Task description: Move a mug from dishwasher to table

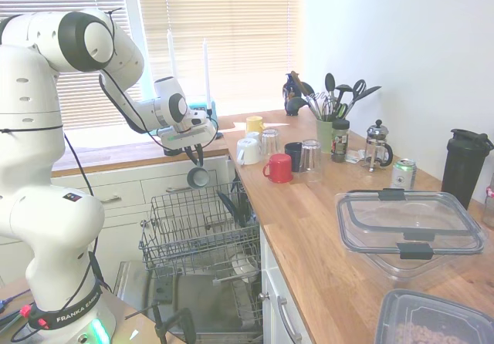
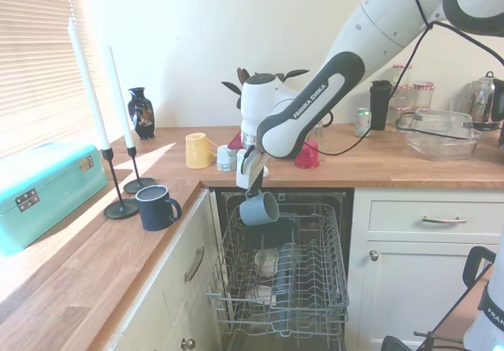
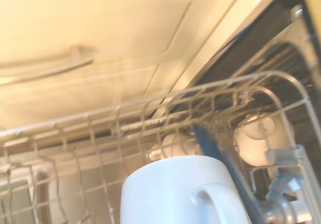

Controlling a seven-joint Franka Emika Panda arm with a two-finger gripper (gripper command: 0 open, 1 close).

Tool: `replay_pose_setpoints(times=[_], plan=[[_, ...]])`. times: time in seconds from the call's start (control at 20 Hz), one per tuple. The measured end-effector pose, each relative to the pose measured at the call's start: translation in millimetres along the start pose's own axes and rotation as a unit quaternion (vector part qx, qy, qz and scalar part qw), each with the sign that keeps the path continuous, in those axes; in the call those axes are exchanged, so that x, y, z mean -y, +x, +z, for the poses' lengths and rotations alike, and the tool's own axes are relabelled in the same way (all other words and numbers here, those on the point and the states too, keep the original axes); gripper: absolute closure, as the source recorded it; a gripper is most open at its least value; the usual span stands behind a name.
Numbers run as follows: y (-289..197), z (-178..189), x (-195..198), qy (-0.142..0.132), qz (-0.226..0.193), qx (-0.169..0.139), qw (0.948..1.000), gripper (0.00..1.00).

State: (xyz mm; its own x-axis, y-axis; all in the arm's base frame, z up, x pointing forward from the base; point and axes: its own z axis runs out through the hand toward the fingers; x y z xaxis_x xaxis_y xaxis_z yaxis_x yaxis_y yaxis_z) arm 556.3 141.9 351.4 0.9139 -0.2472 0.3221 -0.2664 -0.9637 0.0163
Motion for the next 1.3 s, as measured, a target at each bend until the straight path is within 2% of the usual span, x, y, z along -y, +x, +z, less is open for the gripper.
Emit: replay_pose_setpoints(times=[0.3, 0.65, 1.0, 1.3], plan=[[23, 3, -40, -0.004, 0.051, 0.004, 0.9987, 1.0], [43, -10, -105, -0.001, 0.113, 0.003, 0.9936, 1.0], [49, -23, -157, -0.001, 0.155, 0.005, 0.9879, 1.0], [56, -40, -184, 0.0, 0.177, 0.002, 0.9843, 1.0]])
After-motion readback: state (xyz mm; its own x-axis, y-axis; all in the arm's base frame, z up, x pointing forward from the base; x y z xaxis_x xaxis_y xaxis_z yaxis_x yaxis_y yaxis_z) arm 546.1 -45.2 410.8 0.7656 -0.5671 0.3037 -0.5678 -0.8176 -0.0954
